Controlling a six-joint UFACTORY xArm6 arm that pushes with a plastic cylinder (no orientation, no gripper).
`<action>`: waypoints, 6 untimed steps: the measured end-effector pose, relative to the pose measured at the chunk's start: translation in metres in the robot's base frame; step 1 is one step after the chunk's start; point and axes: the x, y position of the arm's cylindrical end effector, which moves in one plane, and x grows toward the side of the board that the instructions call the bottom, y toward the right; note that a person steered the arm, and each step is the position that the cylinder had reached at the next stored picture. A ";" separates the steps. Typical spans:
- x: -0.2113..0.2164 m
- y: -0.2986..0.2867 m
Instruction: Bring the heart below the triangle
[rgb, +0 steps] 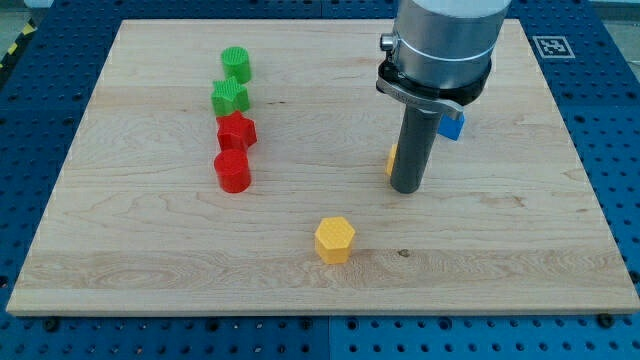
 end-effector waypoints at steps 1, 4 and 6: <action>-0.002 0.000; -0.013 -0.038; -0.021 -0.038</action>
